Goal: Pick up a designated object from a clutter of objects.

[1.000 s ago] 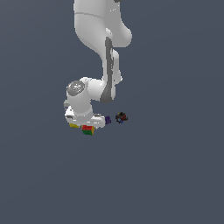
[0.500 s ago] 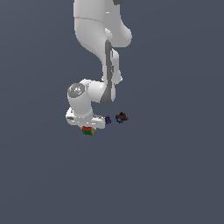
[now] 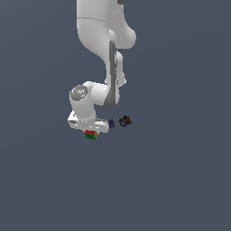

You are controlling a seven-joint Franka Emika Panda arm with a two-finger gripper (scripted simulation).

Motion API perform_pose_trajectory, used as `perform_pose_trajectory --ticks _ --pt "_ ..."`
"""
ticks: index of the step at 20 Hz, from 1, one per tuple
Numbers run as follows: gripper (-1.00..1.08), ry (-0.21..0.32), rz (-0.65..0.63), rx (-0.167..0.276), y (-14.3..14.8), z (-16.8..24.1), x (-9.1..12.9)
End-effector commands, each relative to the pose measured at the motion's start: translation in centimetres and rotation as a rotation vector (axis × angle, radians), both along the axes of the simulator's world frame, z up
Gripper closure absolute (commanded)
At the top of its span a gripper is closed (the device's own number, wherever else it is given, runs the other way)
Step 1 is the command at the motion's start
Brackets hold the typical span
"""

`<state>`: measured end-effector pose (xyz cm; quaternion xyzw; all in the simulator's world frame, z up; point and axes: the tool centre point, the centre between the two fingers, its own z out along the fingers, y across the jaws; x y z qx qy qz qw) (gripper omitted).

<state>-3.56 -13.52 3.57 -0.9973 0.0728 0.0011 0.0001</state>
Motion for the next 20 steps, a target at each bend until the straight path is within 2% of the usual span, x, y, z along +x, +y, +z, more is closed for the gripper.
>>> perform_pose_trajectory --ticks 1,9,20 --pt "1.08 -0.002 0.001 0.0 0.4 0.5 0.3" --pt "1.08 -0.002 0.0 -0.001 3.4 4.3 2.0" --pt "1.08 -0.002 0.0 -0.003 10.6 13.4 6.2"
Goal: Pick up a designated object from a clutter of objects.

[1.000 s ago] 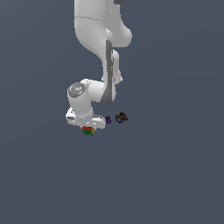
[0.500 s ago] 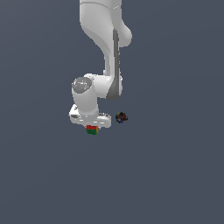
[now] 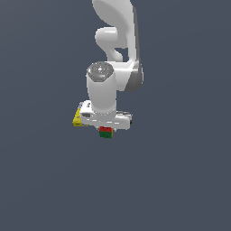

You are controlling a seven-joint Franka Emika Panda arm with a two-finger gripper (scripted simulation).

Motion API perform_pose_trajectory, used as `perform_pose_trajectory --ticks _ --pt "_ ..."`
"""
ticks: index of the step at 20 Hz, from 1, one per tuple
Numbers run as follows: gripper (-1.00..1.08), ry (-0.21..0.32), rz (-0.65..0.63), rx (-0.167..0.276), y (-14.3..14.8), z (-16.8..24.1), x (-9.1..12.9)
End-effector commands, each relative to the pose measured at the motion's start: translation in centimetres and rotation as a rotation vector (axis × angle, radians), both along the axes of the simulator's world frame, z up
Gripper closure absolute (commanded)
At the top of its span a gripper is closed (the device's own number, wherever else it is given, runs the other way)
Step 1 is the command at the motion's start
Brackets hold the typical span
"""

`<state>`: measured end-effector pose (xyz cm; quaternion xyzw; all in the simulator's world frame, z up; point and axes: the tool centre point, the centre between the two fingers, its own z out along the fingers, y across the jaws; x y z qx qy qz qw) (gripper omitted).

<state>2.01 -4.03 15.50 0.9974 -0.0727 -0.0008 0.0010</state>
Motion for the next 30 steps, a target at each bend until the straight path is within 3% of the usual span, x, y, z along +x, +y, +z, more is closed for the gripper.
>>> perform_pose_trajectory --ticks 1,15,30 --pt "1.08 -0.001 -0.001 -0.001 1.8 2.4 1.1" --pt "1.08 -0.002 -0.001 0.0 10.8 13.7 6.7" --pt "1.08 -0.002 0.0 0.002 16.2 20.6 10.5"
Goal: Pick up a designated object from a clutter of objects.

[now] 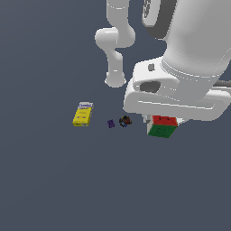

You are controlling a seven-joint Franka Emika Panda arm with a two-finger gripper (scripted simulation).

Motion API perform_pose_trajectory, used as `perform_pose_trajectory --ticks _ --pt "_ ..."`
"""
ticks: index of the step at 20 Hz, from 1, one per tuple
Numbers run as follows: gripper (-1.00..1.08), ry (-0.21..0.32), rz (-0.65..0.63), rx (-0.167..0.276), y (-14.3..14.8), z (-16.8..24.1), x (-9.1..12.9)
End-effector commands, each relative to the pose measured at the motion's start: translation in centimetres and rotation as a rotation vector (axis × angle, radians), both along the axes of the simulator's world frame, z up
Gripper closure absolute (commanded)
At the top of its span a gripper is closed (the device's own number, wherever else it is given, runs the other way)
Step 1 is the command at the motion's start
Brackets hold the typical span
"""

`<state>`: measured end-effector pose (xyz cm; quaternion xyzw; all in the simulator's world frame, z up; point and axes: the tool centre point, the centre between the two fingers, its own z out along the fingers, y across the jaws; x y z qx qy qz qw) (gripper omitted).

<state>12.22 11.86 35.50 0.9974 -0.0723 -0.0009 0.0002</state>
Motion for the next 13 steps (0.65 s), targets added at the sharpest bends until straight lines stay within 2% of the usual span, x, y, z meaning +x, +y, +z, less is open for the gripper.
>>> perform_pose_trajectory --ticks 1,13 --pt "1.08 -0.002 -0.001 0.0 0.5 0.8 0.4" --pt "1.08 -0.002 0.0 0.0 1.5 2.0 1.2"
